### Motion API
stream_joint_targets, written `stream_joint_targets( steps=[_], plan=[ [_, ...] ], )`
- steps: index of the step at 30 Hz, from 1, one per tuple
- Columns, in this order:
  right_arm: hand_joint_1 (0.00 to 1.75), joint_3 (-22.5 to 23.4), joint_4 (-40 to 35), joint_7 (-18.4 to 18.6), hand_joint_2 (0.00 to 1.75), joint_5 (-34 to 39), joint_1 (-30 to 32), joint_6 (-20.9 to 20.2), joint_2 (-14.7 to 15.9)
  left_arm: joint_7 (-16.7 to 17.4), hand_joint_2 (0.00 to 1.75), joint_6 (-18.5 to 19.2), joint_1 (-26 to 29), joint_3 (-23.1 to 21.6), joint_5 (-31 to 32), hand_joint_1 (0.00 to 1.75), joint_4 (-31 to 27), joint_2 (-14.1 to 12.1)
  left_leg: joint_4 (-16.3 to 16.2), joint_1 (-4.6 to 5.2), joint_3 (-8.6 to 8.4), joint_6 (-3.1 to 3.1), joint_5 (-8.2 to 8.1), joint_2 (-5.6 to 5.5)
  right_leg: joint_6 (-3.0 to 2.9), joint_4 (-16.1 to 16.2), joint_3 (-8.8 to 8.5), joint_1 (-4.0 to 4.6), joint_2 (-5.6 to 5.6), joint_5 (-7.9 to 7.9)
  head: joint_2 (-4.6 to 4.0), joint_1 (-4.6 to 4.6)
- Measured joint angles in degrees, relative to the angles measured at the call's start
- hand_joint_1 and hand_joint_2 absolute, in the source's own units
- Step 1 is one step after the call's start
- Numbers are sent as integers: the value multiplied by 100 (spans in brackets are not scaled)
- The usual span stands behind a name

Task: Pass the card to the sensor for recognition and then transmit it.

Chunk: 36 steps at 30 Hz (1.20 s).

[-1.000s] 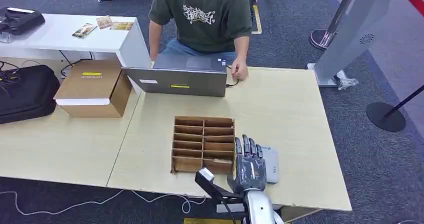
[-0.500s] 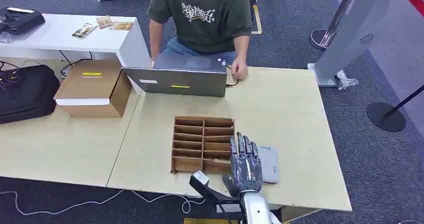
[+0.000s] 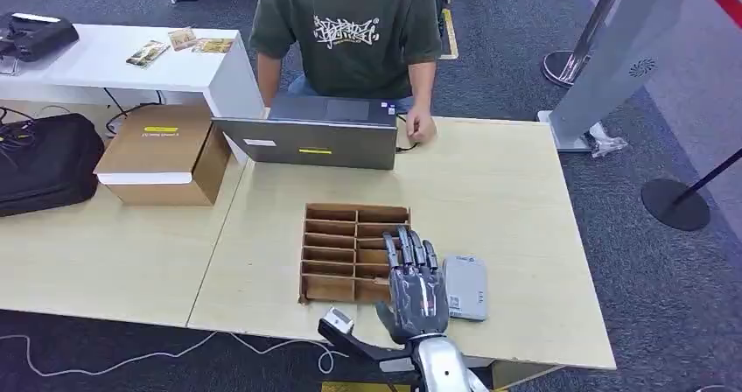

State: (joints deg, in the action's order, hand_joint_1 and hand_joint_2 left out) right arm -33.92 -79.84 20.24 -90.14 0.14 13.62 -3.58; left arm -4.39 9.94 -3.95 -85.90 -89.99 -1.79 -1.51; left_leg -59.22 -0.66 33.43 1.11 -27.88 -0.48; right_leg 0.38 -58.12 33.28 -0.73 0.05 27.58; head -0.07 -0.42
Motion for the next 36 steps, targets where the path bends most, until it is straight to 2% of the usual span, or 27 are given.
stream_joint_targets(
  steps=[9,20,36],
  plan=[
    [0,22,341,-321,175,0,-118,83,-59,2,0,9,2,0,0,0,0,15,0,0,0,0,0,0,0,0,0,0,0,0,0,2],
    [0,48,907,-420,175,2,-183,157,-87,22,0,11,1,0,0,0,0,-11,0,0,0,0,0,-1,0,0,0,0,-1,0,0,0],
    [0,81,1139,-590,175,2,-204,280,-103,24,0,4,0,0,35,0,0,-44,0,0,0,0,0,0,0,0,0,0,0,0,0,0]
  ],
)
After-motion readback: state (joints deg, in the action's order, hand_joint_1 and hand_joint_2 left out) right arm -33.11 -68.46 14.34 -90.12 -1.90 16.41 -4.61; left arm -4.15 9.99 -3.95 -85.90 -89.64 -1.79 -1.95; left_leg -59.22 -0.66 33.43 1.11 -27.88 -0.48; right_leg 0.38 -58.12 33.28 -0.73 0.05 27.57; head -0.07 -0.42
